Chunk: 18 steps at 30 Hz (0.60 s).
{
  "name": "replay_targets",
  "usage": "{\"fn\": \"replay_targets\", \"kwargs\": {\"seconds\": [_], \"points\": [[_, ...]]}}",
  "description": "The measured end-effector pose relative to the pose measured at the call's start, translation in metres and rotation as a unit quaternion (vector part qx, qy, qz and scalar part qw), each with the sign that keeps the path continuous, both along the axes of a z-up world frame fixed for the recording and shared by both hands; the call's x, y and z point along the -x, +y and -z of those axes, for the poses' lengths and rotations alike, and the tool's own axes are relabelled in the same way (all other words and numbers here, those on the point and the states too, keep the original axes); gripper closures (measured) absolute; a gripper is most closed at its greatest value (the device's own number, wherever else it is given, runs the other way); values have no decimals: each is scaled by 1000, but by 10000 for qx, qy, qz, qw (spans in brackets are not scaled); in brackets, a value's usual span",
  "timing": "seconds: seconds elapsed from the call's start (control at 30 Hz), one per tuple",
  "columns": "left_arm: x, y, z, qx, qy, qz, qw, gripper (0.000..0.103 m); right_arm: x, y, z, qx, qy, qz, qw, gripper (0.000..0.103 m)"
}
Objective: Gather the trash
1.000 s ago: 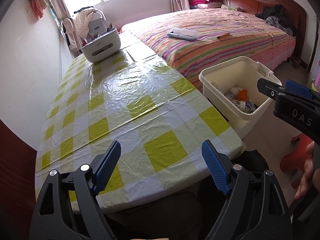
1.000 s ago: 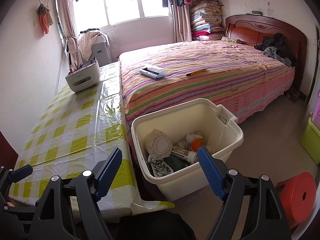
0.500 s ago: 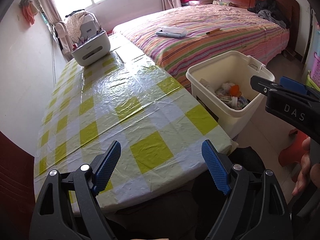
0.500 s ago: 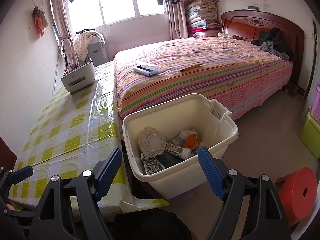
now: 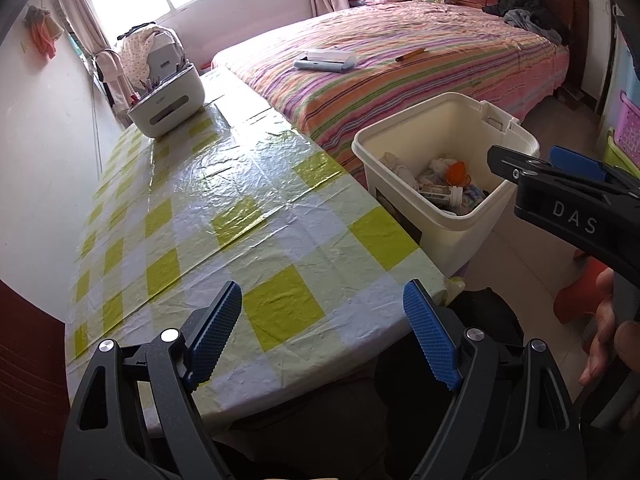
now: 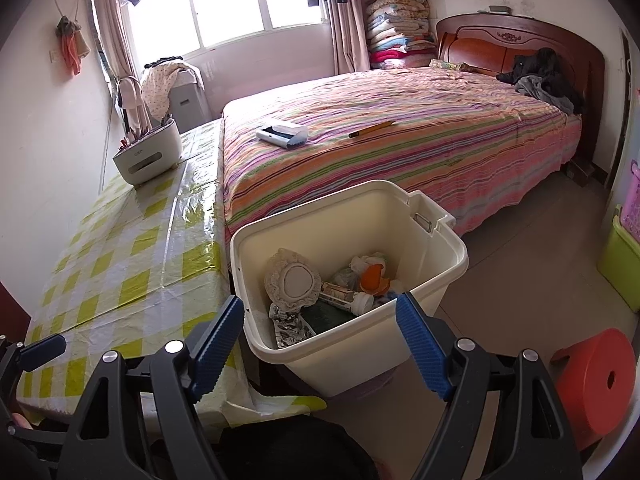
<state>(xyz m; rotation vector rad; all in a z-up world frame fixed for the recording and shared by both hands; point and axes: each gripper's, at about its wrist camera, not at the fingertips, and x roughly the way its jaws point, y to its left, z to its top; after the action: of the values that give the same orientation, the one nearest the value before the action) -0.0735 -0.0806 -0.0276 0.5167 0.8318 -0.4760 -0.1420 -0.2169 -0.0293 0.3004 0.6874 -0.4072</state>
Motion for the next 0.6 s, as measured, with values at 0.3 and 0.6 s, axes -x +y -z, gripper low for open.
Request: {"fn": "replay_targets", "kwargs": {"seconds": [0.3,0.6], "points": [[4,-5,1,-46,-58,95,9999,21,1,-3,2,-19,19,19,10000,27],[15,-6,-7,387,-166,471,9980,21,1,-7,6,-32,64,45,10000,27]]}}
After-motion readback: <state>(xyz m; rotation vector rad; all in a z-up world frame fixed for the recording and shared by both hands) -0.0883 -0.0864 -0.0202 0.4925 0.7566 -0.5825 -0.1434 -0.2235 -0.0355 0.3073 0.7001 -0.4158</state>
